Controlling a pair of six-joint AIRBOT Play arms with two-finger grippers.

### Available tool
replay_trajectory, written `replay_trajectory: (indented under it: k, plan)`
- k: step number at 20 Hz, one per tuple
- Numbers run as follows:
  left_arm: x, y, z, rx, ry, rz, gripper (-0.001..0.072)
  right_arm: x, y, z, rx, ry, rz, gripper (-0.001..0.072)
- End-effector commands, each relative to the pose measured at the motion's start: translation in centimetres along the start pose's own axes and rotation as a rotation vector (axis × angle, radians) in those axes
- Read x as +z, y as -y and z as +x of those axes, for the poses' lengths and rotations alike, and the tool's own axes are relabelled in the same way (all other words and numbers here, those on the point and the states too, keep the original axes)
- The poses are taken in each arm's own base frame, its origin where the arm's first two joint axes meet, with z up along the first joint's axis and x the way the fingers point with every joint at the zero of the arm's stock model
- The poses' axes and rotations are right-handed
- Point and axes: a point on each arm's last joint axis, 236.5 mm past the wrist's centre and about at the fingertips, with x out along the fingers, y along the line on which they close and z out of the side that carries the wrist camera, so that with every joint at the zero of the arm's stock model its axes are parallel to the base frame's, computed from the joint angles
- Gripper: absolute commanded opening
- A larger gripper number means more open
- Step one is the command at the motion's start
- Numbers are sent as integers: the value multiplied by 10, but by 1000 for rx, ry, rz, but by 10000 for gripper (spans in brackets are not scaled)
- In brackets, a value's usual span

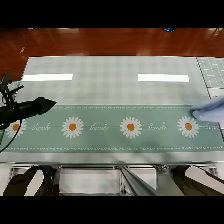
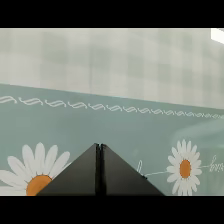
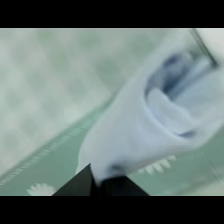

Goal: Fold the shirts.

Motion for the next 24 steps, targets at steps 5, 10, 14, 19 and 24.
replay_trajectory:
  k: [5,10,14,19,24]
  plan:
    - [12,-6,0,23,51,13,16,-151,195,-10,-610,-188,475,30]
    - [13,-6,0,25,55,13,16,-197,211,15,-660,-287,539,410]
    - [42,-2,-5,21,142,-15,17,-142,180,34,-451,-96,487,213]
    - [119,85,-6,-148,158,112,15,-4,-60,44,382,268,73,29]
    - [122,128,56,2,-1,383,15,-86,-205,131,306,129,-590,30]
